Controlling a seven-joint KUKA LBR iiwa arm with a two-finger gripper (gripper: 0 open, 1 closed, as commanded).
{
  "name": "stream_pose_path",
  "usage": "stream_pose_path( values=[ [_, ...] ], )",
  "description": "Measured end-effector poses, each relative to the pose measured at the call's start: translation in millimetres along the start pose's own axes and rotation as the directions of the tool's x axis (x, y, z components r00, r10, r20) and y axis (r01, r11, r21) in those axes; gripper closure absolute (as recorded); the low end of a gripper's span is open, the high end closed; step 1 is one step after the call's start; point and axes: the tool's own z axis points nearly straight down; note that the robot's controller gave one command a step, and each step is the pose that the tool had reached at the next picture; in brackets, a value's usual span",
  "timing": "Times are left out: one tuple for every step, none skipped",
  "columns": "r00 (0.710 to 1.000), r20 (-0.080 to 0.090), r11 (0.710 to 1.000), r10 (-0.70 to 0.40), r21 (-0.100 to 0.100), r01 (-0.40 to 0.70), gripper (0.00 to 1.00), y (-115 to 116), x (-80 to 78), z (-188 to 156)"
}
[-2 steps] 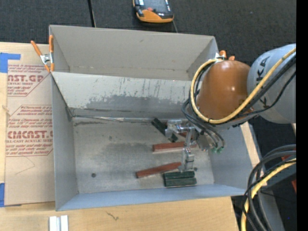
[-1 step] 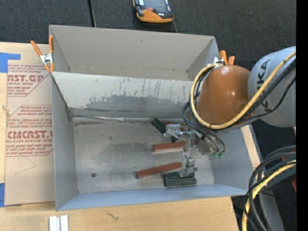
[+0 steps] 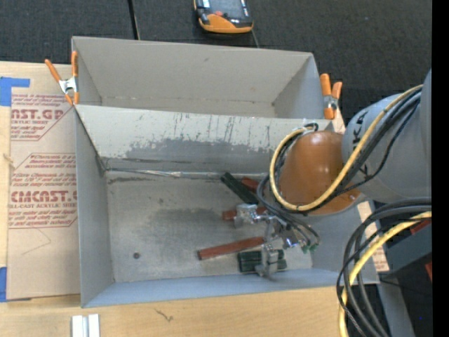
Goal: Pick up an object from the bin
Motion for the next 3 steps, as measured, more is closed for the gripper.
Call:
stream_pose_path(
  values=[
    [0.999,0.017,0.999,0.043,0.003,-0.043,1.00,-2,4.1,13],
    [0.999,0.019,0.999,0.049,0.003,-0.049,1.00,-2,4.8,9],
    [0.999,0.007,0.999,0.050,0.001,-0.050,1.00,-1,6.6,2]
  ],
)
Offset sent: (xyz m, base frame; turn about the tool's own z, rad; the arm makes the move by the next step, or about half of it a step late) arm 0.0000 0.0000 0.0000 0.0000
